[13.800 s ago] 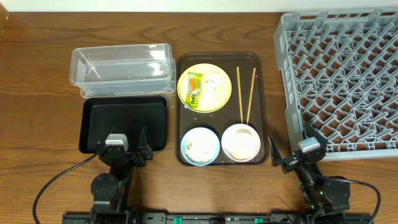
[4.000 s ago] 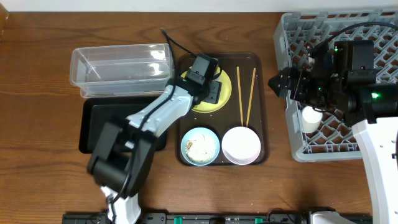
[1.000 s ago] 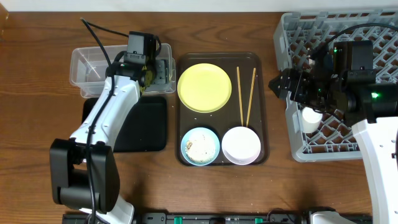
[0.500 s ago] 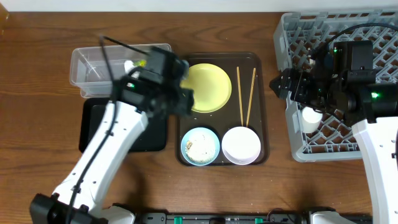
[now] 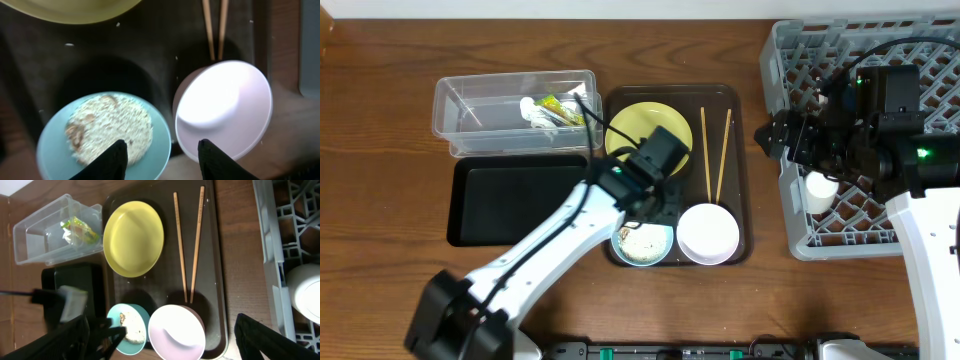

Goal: Sort waste into correct bins and load items into the dishwasher rack
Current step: 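Grasp the light-blue rice bowl rim with the left gripper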

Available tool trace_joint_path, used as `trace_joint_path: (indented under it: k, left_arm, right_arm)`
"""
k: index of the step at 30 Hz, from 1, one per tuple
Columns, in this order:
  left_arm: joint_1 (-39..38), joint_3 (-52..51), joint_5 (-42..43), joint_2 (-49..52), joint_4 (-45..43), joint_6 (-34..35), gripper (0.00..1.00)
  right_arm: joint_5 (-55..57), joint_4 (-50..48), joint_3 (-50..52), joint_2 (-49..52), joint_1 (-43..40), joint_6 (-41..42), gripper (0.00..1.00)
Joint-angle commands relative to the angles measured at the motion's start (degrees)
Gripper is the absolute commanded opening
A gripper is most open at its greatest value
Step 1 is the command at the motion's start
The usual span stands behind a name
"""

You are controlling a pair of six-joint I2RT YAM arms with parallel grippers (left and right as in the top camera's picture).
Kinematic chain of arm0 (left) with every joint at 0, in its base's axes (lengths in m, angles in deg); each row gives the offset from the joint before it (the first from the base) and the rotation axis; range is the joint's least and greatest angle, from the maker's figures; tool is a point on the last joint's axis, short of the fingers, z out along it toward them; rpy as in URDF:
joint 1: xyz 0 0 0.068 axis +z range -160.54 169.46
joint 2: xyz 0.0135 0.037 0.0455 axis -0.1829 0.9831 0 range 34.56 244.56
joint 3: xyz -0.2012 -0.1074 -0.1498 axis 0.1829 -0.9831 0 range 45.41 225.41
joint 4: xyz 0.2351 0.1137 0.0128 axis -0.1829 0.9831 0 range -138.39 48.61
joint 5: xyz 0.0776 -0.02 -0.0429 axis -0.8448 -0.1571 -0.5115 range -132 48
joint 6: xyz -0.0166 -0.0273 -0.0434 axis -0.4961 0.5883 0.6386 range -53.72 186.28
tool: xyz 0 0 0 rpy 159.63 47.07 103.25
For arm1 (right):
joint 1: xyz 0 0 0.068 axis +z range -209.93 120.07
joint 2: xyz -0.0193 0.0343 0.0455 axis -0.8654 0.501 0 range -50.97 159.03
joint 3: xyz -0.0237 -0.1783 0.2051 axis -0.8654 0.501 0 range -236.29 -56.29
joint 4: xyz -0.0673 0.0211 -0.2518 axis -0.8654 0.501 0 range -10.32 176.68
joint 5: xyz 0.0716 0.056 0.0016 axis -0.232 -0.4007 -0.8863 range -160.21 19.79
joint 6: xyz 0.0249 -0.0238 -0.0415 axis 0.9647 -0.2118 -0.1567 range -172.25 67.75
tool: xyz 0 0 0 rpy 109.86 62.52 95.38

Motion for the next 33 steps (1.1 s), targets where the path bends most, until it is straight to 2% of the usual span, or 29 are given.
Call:
trace_joint_path:
  k: [1, 4, 8, 13, 16, 19, 22, 33]
  left_arm:
    - [-0.13, -1.01, -1.97, 4.61, -0.48, 6.16, 0.49]
    - [-0.13, -1.01, -1.27, 8.68, -0.85, 8.70, 0.48]
    - [-0.11, -1.01, 4.20, 11.04, -2.58, 9.51, 0.40]
    - [-0.17, -1.01, 3.54, 11.13, -2.60, 9.51, 0.33]
    - [-0.17, -1.01, -0.02, 11.76, -2.62, 9.51, 0.22]
    - [-0.17, -1.01, -1.60, 13.49, -3.08, 9.22, 0.19]
    - [-0.17, -1.01, -1.57, 15.67, -3.91, 7.87, 0.06]
    - [-2.34, 0.15, -1.55, 16.11, -4.07, 5.14, 0.06]
  right_arm:
    - [0.24, 0.02, -0.07, 0.07, 0.52, 0.52, 0.91]
    - [0.24, 0.00, -0.07, 0.07, 0.55, 0.52, 0.91]
    - [0.24, 0.00, -0.07, 0.07, 0.52, 0.50, 0.91]
    - [0.24, 0.00, -0.07, 0.07, 0.55, 0.50, 0.91]
    - [0.24, 0.00, -0.07, 0.07, 0.55, 0.52, 0.91]
    - [0.24, 0.02, -0.07, 0.07, 0.55, 0.50, 0.91]
    - [0.24, 0.07, -0.07, 0.07, 0.52, 0.50, 0.91]
    - [0.26, 0.44, -0.07, 0.07, 0.52, 0.50, 0.91]
